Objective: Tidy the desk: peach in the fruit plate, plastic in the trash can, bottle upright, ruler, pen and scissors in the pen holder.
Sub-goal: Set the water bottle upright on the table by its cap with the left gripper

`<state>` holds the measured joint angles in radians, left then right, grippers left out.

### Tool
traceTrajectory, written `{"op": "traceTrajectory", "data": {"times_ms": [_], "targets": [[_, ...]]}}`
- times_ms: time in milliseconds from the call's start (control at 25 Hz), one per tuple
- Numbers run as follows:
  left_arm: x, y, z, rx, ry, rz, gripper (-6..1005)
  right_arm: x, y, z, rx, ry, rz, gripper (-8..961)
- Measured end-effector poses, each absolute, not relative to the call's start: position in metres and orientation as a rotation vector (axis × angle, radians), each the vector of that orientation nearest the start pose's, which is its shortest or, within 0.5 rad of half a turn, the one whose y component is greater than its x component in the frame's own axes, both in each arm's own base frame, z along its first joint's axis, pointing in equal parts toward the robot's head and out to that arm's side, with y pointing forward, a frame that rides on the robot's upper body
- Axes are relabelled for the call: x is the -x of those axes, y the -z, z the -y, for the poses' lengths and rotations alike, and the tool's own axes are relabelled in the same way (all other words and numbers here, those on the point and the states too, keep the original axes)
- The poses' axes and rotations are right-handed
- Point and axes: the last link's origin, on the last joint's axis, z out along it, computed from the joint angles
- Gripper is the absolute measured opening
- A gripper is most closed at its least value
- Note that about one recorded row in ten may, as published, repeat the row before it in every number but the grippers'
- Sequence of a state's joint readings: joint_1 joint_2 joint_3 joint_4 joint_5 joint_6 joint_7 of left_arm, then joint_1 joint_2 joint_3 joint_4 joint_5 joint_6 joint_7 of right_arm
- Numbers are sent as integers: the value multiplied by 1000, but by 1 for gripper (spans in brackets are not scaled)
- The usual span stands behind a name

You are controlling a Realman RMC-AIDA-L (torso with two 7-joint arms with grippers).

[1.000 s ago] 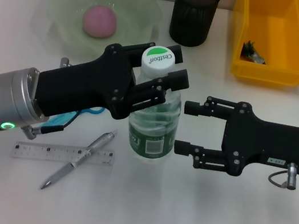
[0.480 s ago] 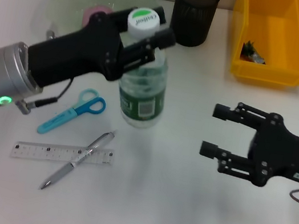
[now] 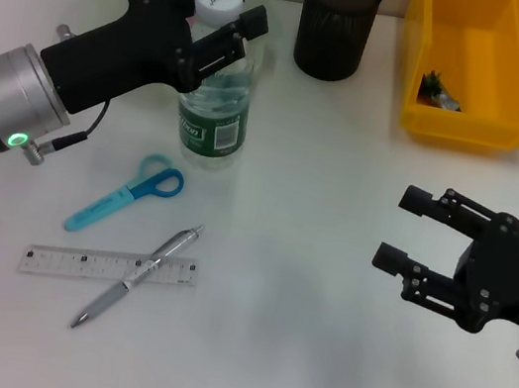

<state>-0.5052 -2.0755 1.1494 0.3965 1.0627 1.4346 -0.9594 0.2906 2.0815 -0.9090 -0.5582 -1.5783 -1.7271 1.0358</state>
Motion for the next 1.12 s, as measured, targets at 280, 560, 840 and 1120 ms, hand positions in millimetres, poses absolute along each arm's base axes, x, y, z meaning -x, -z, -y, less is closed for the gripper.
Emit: {"op": "traceTrajectory", "data": {"times_ms": [280, 560, 840, 1120], "targets": [[233, 14, -350, 2232, 1155, 398, 444, -278, 11, -255, 2587, -1104, -423, 727], [239, 11, -352, 2213, 1116, 398, 445, -275, 15, -258, 2591, -1116, -420, 727], [248, 11, -352, 2193, 1048, 377, 445, -273, 17, -261, 2590, -1115, -414, 727], [254, 12, -353, 2181, 1007, 393, 445, -273, 17, -261, 2590, -1113, -414, 727]]}}
